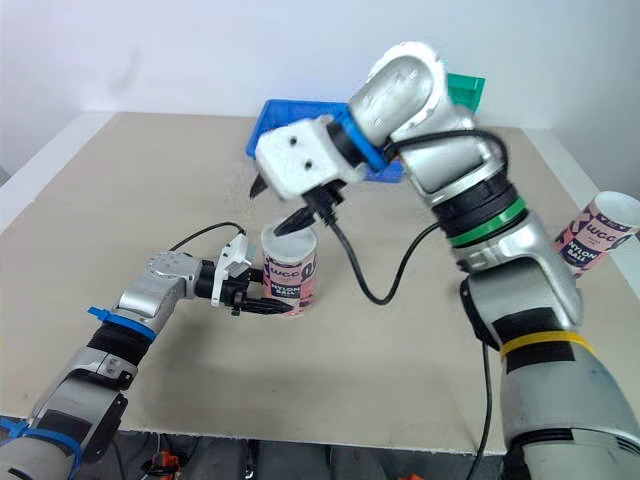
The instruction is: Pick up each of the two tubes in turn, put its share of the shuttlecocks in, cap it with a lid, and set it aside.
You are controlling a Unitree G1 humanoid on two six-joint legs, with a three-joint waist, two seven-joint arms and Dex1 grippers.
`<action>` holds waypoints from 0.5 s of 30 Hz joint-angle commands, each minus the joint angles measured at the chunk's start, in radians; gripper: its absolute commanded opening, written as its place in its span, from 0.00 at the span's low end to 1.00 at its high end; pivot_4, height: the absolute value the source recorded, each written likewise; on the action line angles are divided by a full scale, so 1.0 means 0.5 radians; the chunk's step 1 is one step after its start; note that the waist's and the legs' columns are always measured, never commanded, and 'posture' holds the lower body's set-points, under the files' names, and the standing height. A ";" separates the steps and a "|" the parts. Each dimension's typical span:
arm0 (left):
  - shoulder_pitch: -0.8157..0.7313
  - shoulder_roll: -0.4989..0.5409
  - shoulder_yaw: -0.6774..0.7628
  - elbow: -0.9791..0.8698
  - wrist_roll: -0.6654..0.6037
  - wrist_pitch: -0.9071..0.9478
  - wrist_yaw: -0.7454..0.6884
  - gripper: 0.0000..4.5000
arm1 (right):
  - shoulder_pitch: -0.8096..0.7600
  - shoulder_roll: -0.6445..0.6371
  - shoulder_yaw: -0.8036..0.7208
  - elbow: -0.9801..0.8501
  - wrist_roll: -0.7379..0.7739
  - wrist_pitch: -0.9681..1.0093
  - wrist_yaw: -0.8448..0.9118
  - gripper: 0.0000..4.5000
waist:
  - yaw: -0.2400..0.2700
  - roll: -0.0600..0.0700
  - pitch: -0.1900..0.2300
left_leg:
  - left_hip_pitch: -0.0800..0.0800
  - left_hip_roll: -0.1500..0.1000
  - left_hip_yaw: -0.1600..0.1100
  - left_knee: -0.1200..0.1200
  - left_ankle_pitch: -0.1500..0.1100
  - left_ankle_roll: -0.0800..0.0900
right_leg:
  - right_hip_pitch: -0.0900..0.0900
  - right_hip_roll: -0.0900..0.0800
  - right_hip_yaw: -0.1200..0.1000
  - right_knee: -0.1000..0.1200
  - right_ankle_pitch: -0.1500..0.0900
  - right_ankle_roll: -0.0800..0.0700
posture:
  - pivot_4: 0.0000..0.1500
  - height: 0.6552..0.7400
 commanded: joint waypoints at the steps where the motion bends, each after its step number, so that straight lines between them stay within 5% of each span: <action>1: 0.002 0.045 -0.003 0.057 0.092 -0.003 0.063 0.58 | -0.028 -0.083 -0.057 0.018 0.107 0.043 0.079 0.47 | -0.002 0.000 0.000 | 0.000 0.000 0.000 0.000 0.000 0.000 | 0.000 0.000 0.000 0.000 0.000 0.000 | 1.00 0.62; 3: -0.002 0.048 -0.005 0.064 0.095 -0.010 0.059 0.58 | 0.004 -0.128 -0.040 -0.015 0.146 0.062 0.079 0.35 | -0.002 0.000 0.000 | 0.000 0.000 0.000 0.000 0.000 0.000 | -0.001 0.000 0.000 0.000 0.001 -0.001 | 1.00 0.62; 5: -0.007 0.051 -0.009 0.072 0.098 -0.015 0.053 0.58 | 0.046 -0.149 -0.021 -0.063 0.173 0.084 0.079 0.09 | -0.002 0.000 0.000 | 0.000 0.000 0.001 0.000 0.000 0.000 | -0.002 0.000 0.001 0.000 0.002 -0.001 | 1.00 0.62; 7: -0.014 0.053 -0.013 0.081 0.101 -0.018 0.047 0.58 | 0.099 -0.139 0.005 -0.110 0.170 0.103 0.079 0.02 | -0.003 0.000 0.000 | 0.000 0.000 0.001 0.000 0.000 0.000 | -0.002 0.000 0.001 0.000 0.002 0.000 | 1.00 0.62; 15: -0.025 0.056 -0.016 0.077 0.107 -0.012 0.040 0.58 | 0.168 0.062 0.056 -0.110 -0.006 0.144 0.070 0.02 | -0.001 0.000 0.000 | -0.003 0.000 0.001 0.000 0.000 0.000 | -0.007 0.001 0.001 0.001 0.005 0.000 | 1.00 0.62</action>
